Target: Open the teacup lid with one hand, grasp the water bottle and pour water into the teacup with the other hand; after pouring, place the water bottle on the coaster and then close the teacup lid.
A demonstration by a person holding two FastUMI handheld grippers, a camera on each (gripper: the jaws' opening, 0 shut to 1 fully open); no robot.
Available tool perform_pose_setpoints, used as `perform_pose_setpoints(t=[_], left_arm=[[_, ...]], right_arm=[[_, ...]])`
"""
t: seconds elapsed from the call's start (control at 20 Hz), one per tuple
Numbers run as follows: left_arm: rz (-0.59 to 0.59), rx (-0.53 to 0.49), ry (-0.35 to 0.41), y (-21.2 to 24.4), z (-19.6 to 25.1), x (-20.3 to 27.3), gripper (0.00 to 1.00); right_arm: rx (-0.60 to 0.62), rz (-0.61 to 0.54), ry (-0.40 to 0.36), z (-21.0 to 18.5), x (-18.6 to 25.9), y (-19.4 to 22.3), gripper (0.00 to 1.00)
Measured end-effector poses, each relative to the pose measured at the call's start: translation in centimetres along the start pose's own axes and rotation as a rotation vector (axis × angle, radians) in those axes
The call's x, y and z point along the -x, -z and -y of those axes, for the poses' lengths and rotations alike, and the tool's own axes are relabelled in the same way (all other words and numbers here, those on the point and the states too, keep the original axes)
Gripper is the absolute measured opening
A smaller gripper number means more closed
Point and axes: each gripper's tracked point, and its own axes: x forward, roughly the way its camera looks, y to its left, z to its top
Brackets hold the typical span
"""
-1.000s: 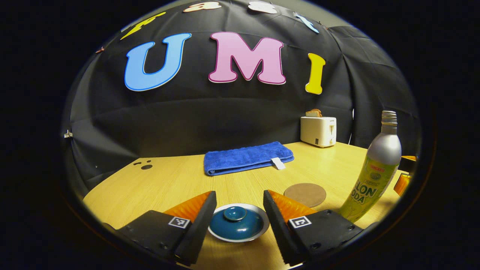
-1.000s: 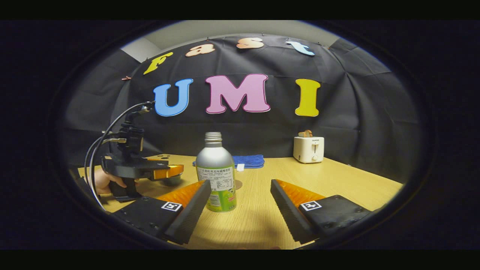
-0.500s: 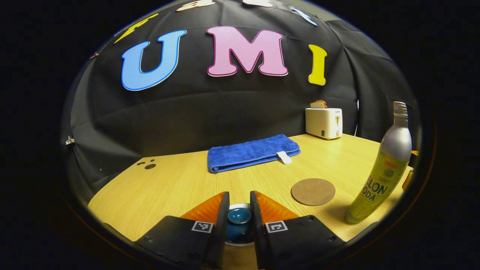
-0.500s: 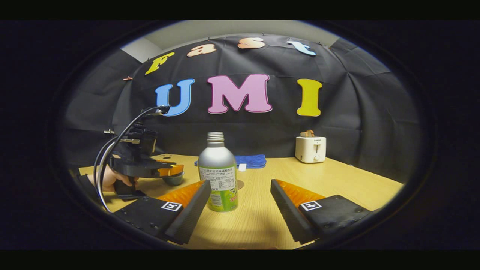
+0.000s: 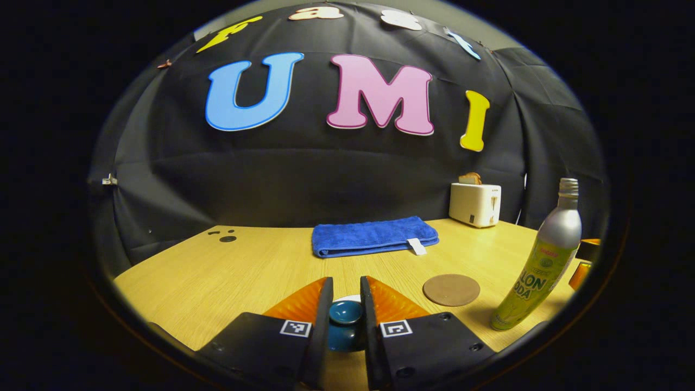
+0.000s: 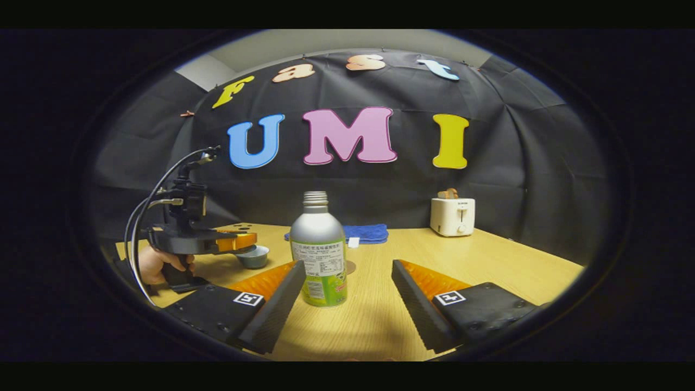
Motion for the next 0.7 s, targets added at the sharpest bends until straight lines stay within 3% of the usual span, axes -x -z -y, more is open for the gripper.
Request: perform_pose_setpoints(t=[0.4, 0.5, 0.7], left_arm=[[0.051, -0.028, -0.062, -0.1, -5.2, 4.9, 0.31], [0.107, -0.031, -0.067, -1.0, -6.0, 5.4, 0.31], [0.097, -0.033, -0.064, -0.5, -7.4, 5.3, 0.31]], right_arm=[[-0.002, -0.002, -0.089, -3.1, 0.9, 0.1, 0.98], [-0.001, -0.001, -0.067, -3.1, 0.6, 0.2, 0.98], [-0.001, -0.005, -0.033, -3.5, -0.9, 0.2, 0.98]])
